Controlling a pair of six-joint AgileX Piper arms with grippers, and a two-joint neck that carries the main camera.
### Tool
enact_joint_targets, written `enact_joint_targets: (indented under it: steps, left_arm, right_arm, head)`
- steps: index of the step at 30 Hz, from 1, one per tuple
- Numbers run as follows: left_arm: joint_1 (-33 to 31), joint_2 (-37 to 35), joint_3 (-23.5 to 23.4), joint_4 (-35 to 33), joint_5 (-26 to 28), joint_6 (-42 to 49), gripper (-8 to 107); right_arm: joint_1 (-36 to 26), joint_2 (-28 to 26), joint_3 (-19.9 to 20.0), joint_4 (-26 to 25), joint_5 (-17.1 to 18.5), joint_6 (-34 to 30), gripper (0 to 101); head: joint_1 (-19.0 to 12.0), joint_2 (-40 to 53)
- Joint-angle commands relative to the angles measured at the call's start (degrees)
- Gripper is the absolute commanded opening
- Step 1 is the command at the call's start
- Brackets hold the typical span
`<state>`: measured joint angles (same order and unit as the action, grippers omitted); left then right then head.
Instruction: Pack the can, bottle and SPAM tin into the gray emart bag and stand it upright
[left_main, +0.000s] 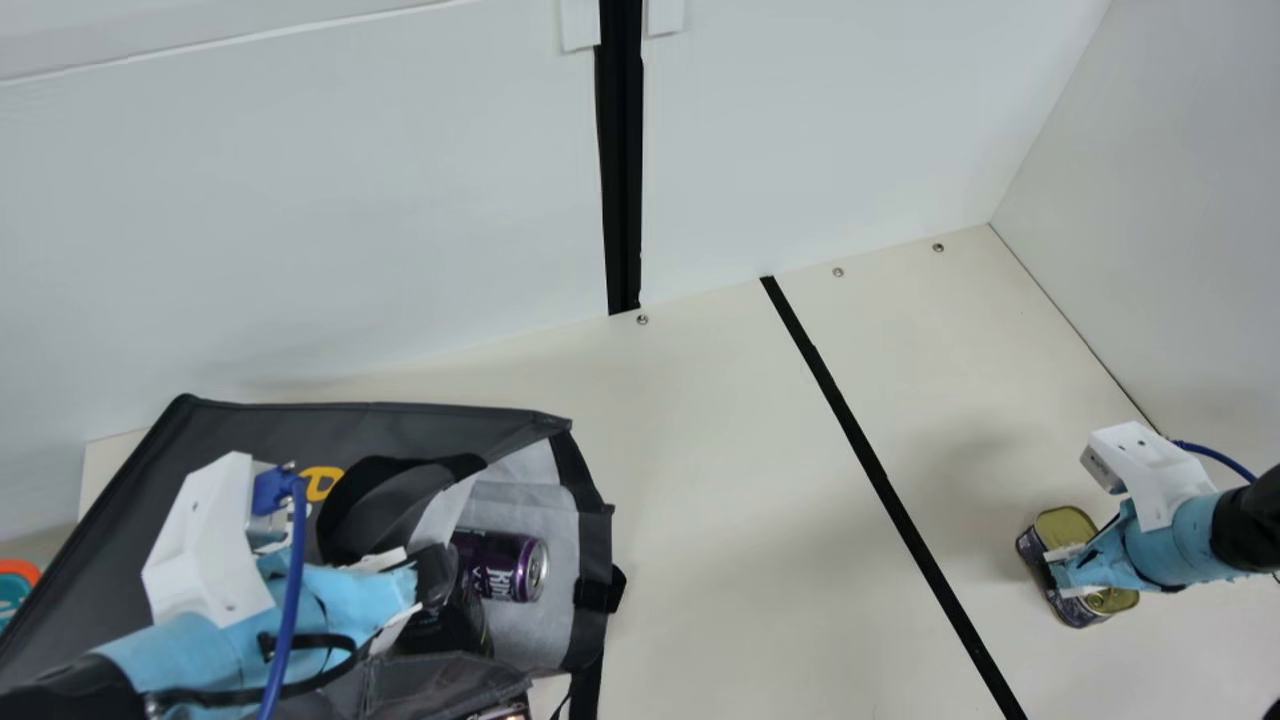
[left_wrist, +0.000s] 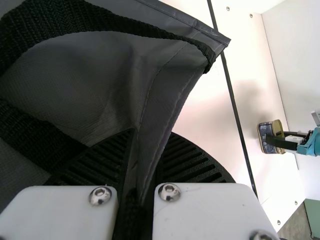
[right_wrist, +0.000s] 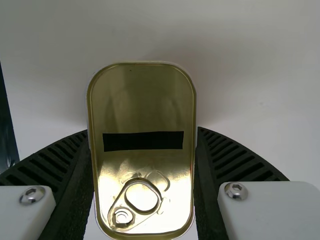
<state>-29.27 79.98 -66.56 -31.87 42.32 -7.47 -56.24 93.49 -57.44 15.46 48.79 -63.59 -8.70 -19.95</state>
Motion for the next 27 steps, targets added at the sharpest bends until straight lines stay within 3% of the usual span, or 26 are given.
enact_joint_targets:
  steps: [1, 12, 27]
  left_arm:
    - [0.0, 0.0, 0.0, 0.0, 0.0, 0.0, -8]
    - [0.0, 0.0, 0.0, 0.0, 0.0, 0.0, -8]
    - [0.0, 0.0, 0.0, 0.0, 0.0, 0.0, -8]
  right_arm:
    - [-0.1, -0.3, -0.9, 0.6, 1.3, -0.9, 0]
    - [0.8, -2.6, -3.5, 1.5, 4.3, -4.5, 0]
    - [5.0, -9.3, -2.8, 1.0, 6.7, -5.0, 0]
  head:
    - [-1.3, 0.0]
    - [-1.3, 0.0]
    - [-1.3, 0.0]
